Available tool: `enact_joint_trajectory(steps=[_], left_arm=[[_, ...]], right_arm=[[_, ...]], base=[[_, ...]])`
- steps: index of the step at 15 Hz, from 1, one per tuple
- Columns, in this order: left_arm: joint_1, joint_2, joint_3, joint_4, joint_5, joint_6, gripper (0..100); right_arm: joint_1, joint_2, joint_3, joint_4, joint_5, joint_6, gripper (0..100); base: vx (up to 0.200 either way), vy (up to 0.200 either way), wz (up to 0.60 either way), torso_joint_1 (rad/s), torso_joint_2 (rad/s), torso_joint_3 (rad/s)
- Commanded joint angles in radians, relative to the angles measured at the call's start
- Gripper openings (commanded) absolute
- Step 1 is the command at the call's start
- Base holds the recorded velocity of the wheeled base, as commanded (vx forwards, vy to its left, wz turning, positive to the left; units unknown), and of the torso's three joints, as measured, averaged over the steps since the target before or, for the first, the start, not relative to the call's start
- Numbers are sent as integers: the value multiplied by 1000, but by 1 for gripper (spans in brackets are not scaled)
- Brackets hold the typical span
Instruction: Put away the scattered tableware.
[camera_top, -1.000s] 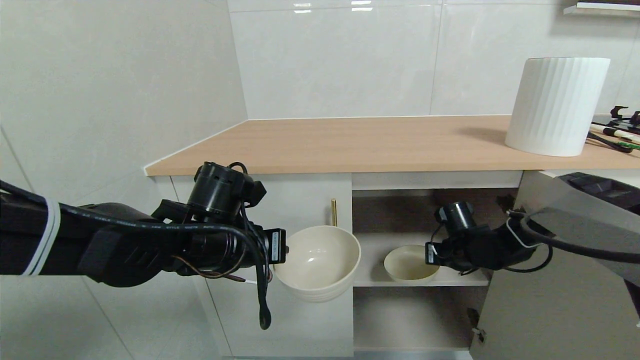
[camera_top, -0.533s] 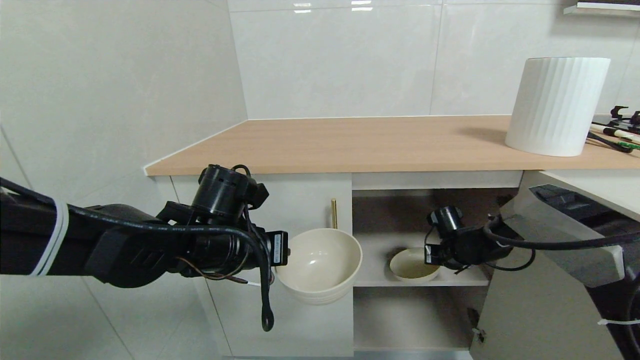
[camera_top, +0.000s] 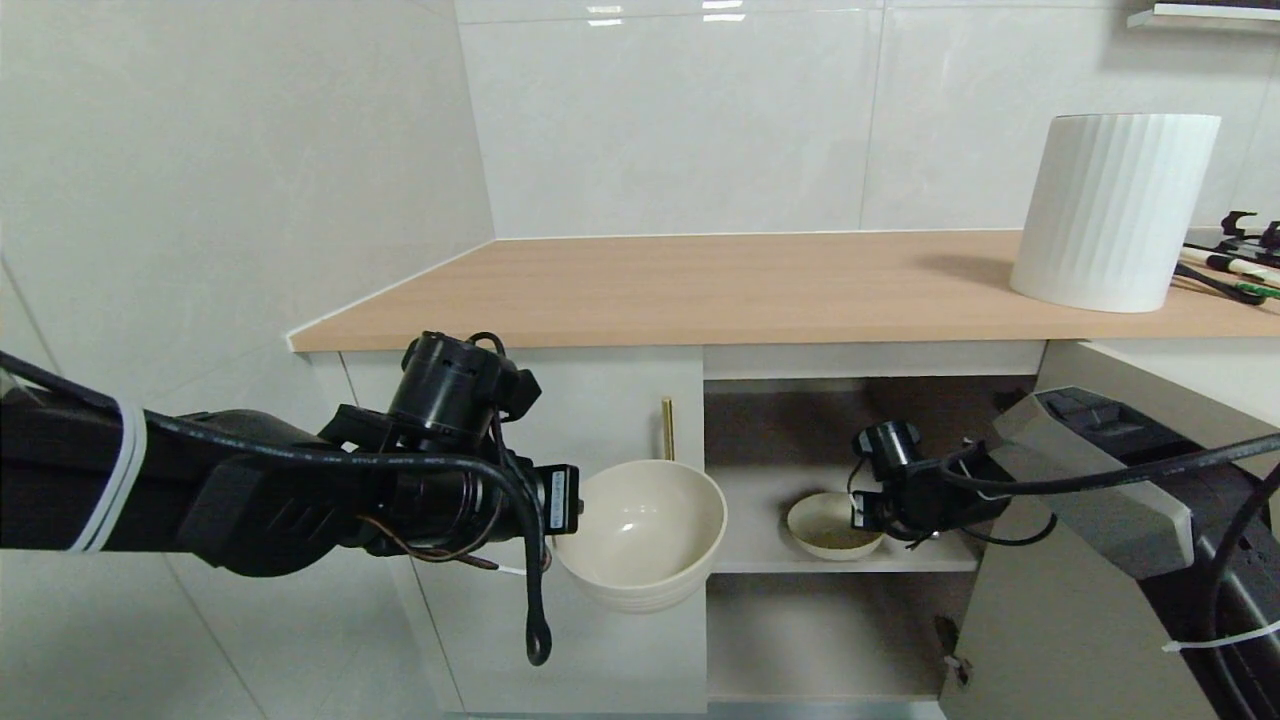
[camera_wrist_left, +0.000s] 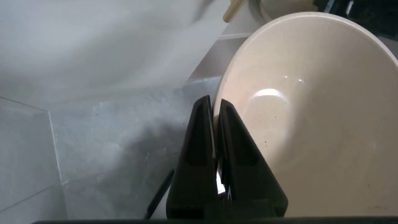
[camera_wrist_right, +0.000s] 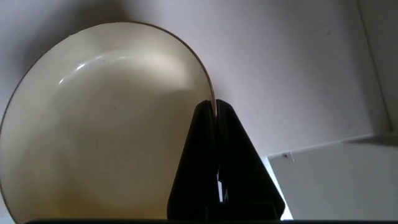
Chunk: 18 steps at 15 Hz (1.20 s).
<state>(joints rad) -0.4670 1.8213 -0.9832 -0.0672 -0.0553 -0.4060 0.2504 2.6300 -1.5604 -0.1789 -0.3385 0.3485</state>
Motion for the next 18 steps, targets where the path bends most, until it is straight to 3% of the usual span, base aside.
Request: enact_joint_trajectory(steps=[1, 5, 12, 13, 18], left_arm=[[1, 1, 0, 0, 0, -1, 0], [1, 10, 0, 0, 0, -1, 0], [-2, 10, 0, 0, 0, -1, 0], [-4, 12, 0, 0, 0, -1, 0], [-5, 16, 0, 0, 0, -1, 0]], right_arm=[[0, 22, -38, 3, 0, 3, 0], [-13, 64, -110, 13, -33, 7, 0], [-13, 65, -113, 13, -33, 9, 0], [-13, 67, -121, 13, -33, 9, 100], [-11, 51, -115, 13, -36, 32, 100]], base=[[0, 0, 0, 0, 0, 0], [0, 0, 0, 0, 0, 0], [0, 0, 0, 0, 0, 0], [0, 0, 0, 0, 0, 0], [0, 0, 0, 0, 0, 0]])
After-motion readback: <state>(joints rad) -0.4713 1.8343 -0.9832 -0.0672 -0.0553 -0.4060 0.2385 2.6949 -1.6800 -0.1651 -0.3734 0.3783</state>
